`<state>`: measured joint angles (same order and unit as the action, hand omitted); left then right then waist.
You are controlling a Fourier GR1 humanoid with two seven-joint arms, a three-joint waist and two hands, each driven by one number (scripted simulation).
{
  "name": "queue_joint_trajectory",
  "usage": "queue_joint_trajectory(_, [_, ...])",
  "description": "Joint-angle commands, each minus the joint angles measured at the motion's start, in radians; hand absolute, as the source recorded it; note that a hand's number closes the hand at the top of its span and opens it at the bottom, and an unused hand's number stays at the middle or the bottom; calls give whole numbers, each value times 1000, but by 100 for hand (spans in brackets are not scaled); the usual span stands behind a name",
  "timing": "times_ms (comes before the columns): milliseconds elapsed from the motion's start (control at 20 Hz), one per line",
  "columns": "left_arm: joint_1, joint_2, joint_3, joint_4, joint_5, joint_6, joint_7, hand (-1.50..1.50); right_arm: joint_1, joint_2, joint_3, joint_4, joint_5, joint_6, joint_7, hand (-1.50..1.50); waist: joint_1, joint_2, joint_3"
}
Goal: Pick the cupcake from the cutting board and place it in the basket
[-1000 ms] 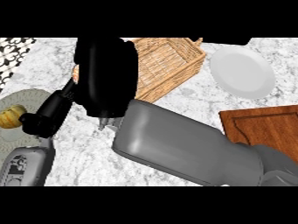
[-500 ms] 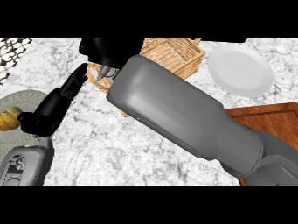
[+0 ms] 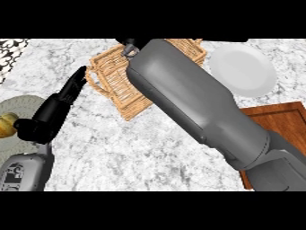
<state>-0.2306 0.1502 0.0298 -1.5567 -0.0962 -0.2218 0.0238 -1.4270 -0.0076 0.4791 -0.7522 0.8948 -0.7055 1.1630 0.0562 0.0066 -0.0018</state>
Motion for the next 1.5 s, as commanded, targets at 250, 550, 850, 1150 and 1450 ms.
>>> queue_joint_trajectory(250, [5, 1, 1, -30, 17, -16, 27, 0, 71, 7, 8, 130, -57, -194, 41, 150, -3, 4, 0])
queue_joint_trajectory(550, [51, 16, 17, -55, 17, -18, 25, 0, 88, 7, -40, 222, -10, -263, -76, 150, -24, -1, 1])
queue_joint_trajectory(850, [72, 16, 13, -64, 14, -22, 7, 0, 121, -23, -98, 253, 40, -456, -66, 150, -26, 1, 2])
queue_joint_trajectory(1150, [65, 6, 9, -35, 4, -22, -18, 0, 121, -3, -144, 284, 10, -395, -191, -150, -34, 0, 2])
queue_joint_trajectory(1450, [58, -2, 19, -50, 2, -5, -3, 0, 113, 7, -171, 249, -27, -426, -282, -150, -32, -1, 2])
